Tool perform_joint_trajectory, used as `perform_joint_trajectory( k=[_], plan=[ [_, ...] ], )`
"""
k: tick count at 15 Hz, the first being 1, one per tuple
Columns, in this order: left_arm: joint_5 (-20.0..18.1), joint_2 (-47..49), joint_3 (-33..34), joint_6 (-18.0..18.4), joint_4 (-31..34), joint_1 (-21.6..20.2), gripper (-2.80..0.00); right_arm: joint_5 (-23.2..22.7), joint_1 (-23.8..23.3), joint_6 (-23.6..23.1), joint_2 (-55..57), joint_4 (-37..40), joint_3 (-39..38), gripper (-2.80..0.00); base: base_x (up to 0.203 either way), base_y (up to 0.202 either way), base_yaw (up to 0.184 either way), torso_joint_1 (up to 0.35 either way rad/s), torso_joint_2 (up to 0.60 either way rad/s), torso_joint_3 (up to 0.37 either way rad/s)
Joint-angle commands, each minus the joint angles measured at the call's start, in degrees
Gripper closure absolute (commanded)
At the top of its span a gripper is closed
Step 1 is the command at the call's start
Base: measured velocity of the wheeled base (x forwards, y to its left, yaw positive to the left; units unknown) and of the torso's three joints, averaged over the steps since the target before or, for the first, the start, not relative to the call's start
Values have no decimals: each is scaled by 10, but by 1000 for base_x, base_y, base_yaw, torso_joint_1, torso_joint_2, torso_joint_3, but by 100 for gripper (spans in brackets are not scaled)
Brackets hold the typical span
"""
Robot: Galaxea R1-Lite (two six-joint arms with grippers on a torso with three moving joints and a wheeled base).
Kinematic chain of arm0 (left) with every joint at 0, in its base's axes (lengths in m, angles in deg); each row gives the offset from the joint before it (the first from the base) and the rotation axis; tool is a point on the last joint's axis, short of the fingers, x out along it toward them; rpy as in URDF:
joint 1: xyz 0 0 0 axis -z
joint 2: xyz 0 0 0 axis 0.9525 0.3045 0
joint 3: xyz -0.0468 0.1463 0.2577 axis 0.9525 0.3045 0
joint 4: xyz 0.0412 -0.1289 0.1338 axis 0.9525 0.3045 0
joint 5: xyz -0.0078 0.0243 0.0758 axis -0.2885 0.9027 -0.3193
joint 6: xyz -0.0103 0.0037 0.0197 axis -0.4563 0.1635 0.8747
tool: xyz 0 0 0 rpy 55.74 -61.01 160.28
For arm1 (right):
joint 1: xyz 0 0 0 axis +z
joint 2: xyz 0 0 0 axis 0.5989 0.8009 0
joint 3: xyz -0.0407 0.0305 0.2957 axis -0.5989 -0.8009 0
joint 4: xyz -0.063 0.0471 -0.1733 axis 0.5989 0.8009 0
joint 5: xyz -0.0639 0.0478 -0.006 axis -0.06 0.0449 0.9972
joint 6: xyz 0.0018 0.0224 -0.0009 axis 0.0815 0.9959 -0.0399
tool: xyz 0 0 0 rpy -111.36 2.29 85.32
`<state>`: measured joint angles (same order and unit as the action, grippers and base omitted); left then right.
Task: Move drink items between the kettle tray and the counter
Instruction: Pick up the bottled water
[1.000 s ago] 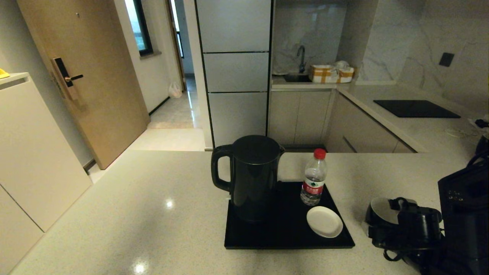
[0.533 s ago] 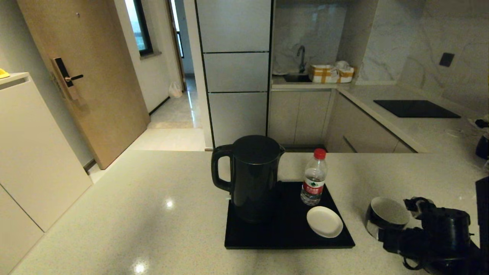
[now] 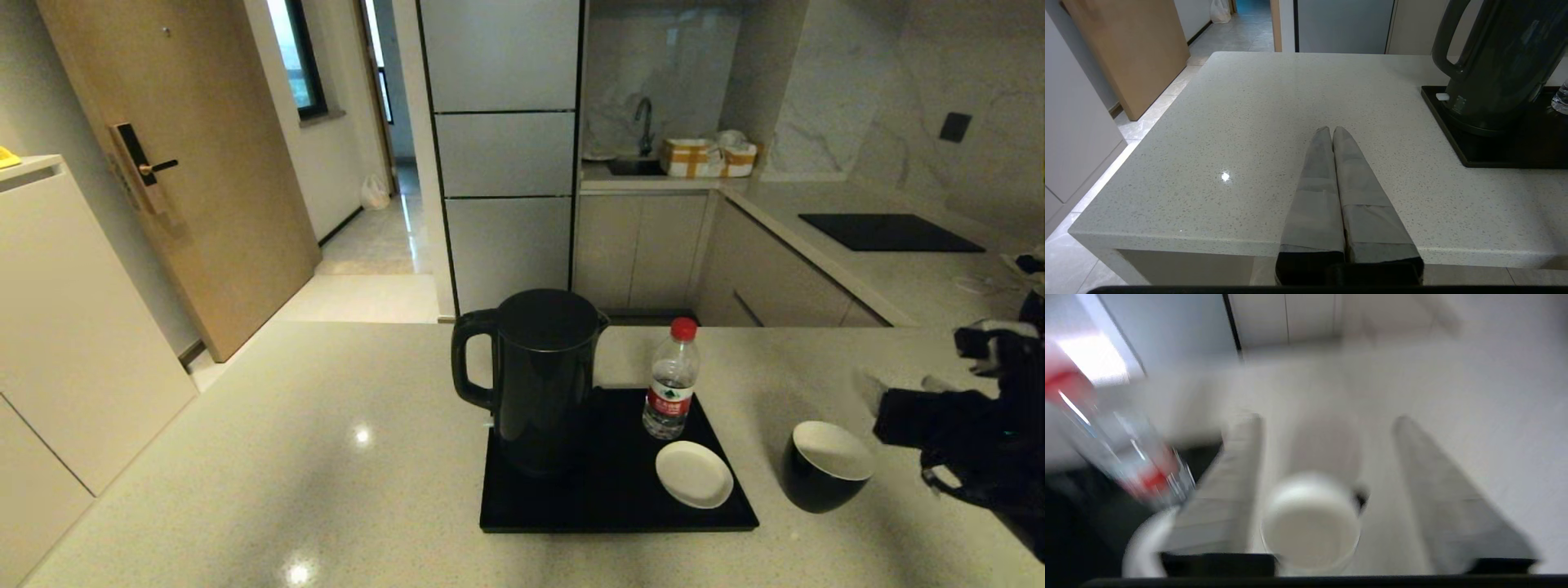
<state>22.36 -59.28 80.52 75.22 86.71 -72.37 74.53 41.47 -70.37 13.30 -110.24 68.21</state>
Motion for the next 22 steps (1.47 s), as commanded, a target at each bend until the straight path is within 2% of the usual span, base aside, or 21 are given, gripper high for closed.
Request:
perform_joint_trajectory(
  k=[1,3,4,5,6,7,8,9,10,12,14,15,17,18,19,22],
  plan=[
    [0,1,0,0,0,0,0,7,13,-4,-231,233,93,0,0,0,0,0,0,0],
    [0,0,0,0,0,0,0,12,49,17,-360,586,229,0,0,0,0,0,0,0],
    [0,0,0,0,0,0,0,16,66,29,-410,724,303,0,0,0,0,0,0,0],
    [0,0,0,0,0,-1,0,24,79,39,-463,821,357,0,0,0,0,0,0,0],
    [0,1,0,0,0,0,0,46,89,44,-516,886,388,0,0,0,0,0,0,0],
    [0,0,0,0,0,0,0,87,91,47,-560,956,408,0,0,0,0,0,0,0],
    [1,0,0,0,0,0,0,128,83,50,-598,1028,446,0,0,0,0,0,0,0],
    [0,1,0,0,0,0,0,149,55,49,-631,1099,486,0,0,0,0,0,0,0],
    [0,0,0,0,0,0,0,150,24,42,-649,1146,511,0,0,0,0,0,0,0],
    [0,0,0,0,0,-1,0,120,15,35,-651,1169,532,0,0,0,0,0,0,0],
    [0,0,0,0,0,0,0,36,14,37,-628,1170,530,0,0,0,0,0,0,0],
    [1,0,0,0,0,0,0,-33,12,39,-611,1176,529,0,0,0,0,0,0,0],
    [0,0,0,0,0,-1,0,-116,11,32,-538,1192,516,0,0,0,0,0,0,0],
    [0,1,0,0,0,0,0,-154,11,24,-506,1195,503,-280,0,0,0,0,0,0],
    [0,1,0,0,0,0,0,-176,13,17,-477,1191,488,-280,0,0,0,0,0,0],
    [1,1,0,0,0,-1,0,-203,32,18,-365,1134,452,-280,0,0,0,0,0,0]
  ],
)
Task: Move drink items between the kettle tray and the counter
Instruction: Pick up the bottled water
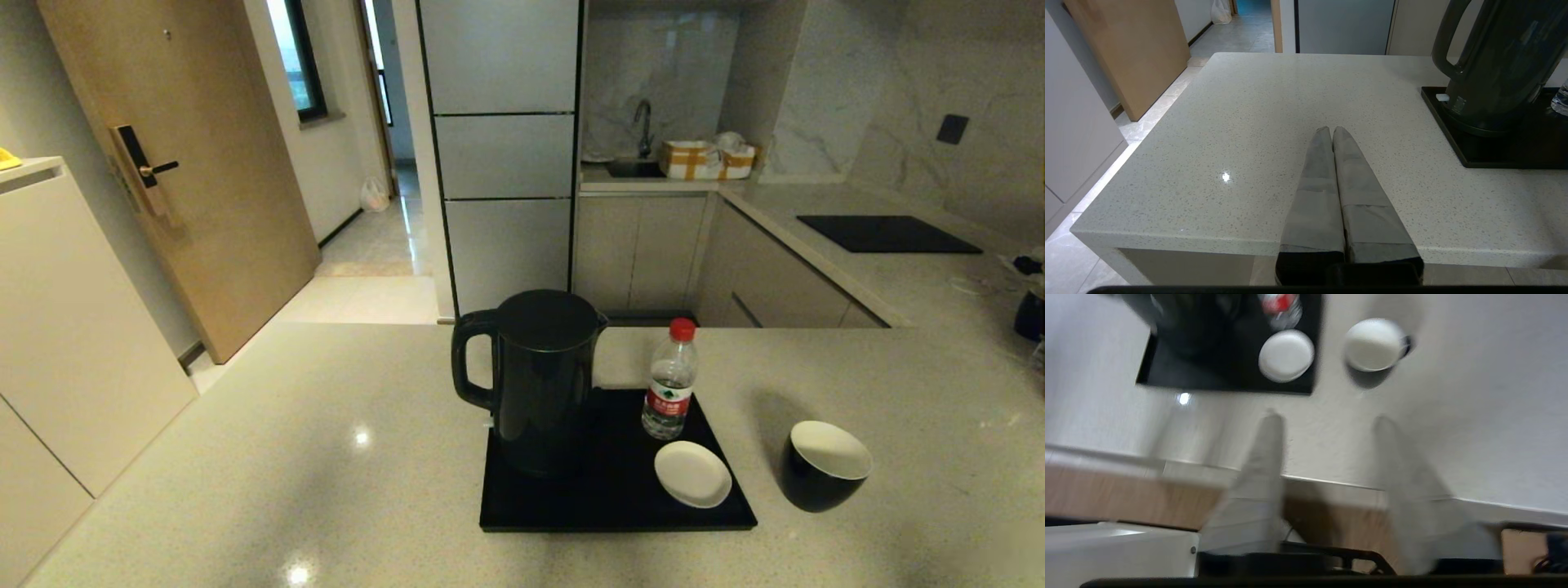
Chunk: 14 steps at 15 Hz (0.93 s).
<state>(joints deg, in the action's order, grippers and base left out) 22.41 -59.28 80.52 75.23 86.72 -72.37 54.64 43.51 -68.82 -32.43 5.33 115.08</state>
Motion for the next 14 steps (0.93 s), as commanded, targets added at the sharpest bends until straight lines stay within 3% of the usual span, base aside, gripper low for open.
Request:
perform_joint_trajectory(
  k=[1,3,6,9,14],
  plan=[
    [0,0,0,0,0,0,0,-8,26,6,135,-55,-30,-280,0,0,0,0,0,0],
    [0,1,0,0,0,0,0,-12,63,12,207,-163,-67,-280,0,0,0,0,0,0],
    [0,1,0,0,0,0,0,-2,113,28,305,-426,-157,-280,0,0,0,0,0,0],
    [0,0,0,0,0,-1,0,61,155,46,387,-572,-201,-280,0,0,0,0,0,0],
    [0,1,0,0,0,0,0,167,189,80,574,-788,-192,-280,0,0,0,0,0,0]
  ],
)
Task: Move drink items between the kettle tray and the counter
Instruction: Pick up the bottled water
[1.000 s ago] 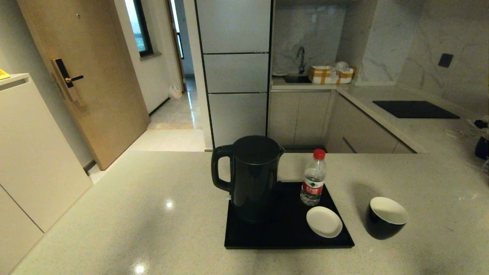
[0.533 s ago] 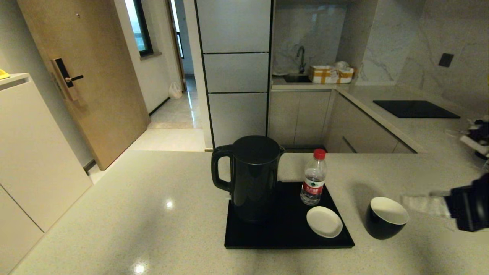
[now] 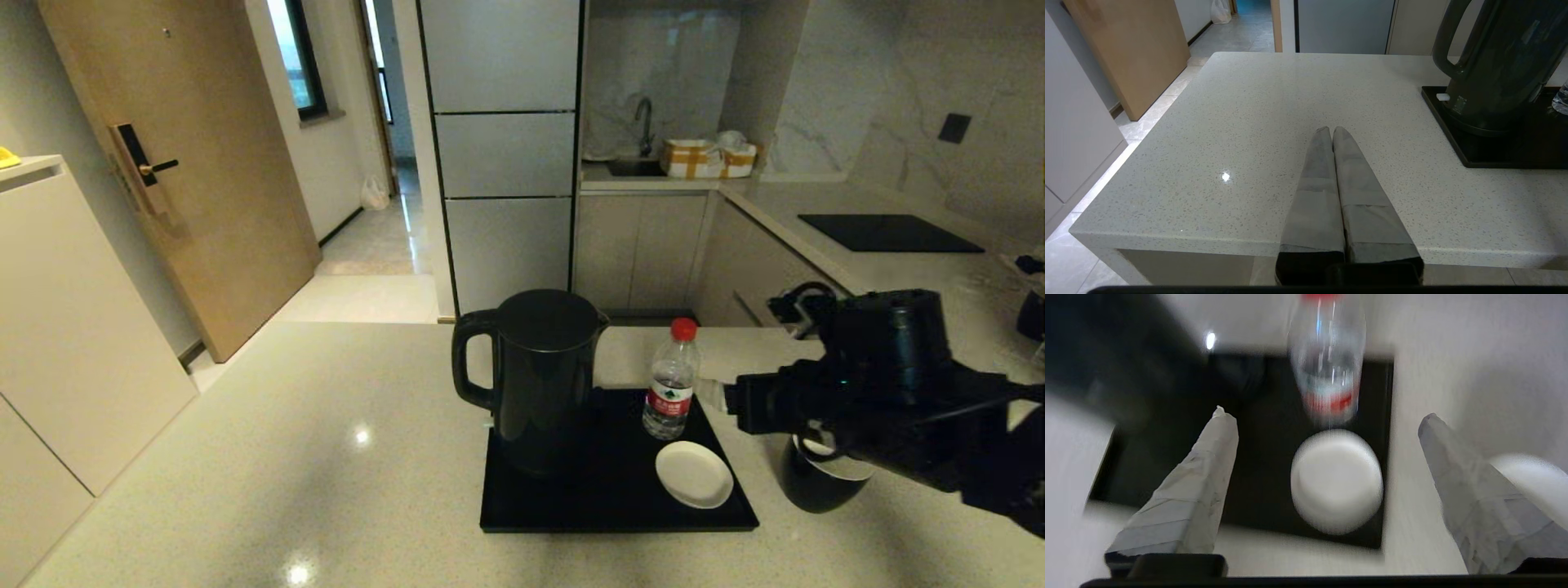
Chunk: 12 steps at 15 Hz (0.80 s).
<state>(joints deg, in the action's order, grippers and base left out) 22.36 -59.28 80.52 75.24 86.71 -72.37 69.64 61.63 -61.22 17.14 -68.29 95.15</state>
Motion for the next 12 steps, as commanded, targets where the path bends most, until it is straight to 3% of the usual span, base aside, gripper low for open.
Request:
perform_joint_trajectory(
  k=[1,5,12],
  plan=[
    [1,0,0,0,0,0,0,36,8,11,101,-69,19,-280,0,0,0,0,0,0],
    [0,0,0,0,-1,0,0,111,9,18,202,-173,69,-280,0,0,0,0,0,0],
    [0,0,0,0,0,0,0,128,5,18,270,-180,142,-280,0,0,0,0,0,4]
  ],
)
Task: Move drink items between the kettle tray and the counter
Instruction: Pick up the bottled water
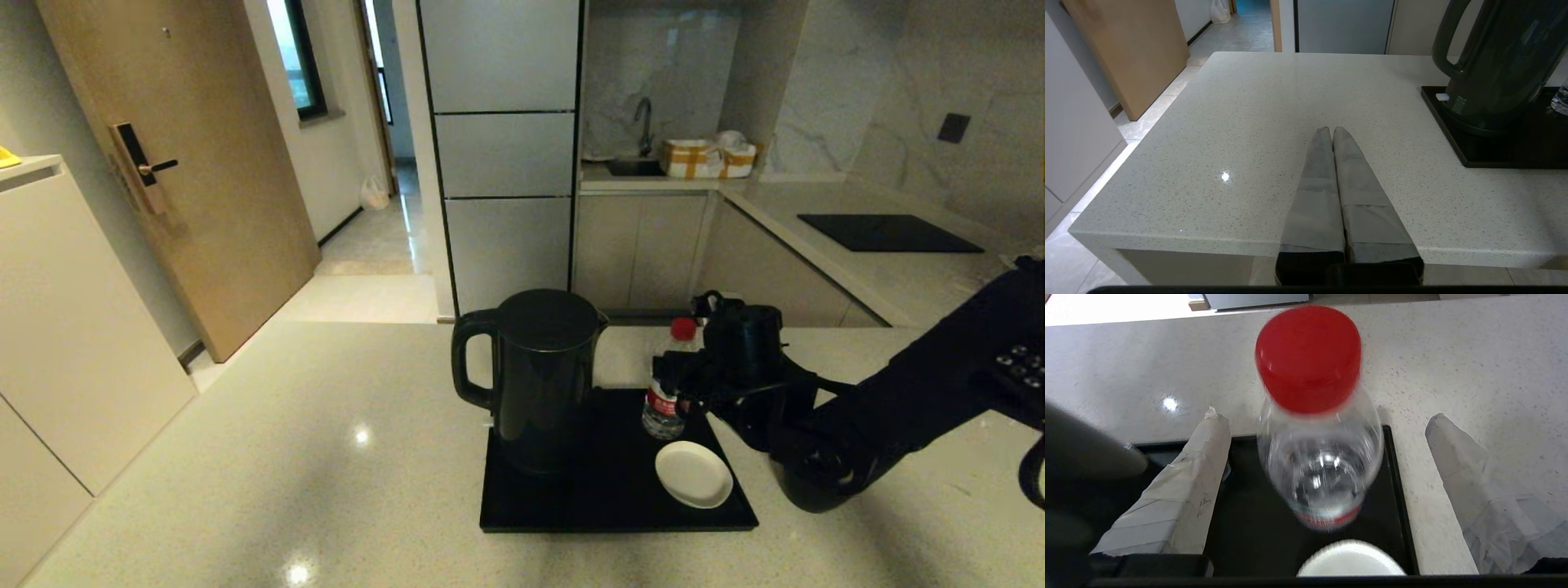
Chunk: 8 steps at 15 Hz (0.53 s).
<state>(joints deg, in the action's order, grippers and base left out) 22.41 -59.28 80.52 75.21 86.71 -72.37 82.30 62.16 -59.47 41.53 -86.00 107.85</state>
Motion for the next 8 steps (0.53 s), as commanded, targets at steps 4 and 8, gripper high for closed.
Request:
perform_joint_trajectory(
  k=[4,8],
  plan=[
    [0,0,0,0,0,-1,0,2,-2,1,46,-3,33,-280,0,0,0,0,0,0],
    [0,0,0,0,0,0,0,2,-14,1,80,-3,56,-280,0,0,0,0,0,0]
  ],
)
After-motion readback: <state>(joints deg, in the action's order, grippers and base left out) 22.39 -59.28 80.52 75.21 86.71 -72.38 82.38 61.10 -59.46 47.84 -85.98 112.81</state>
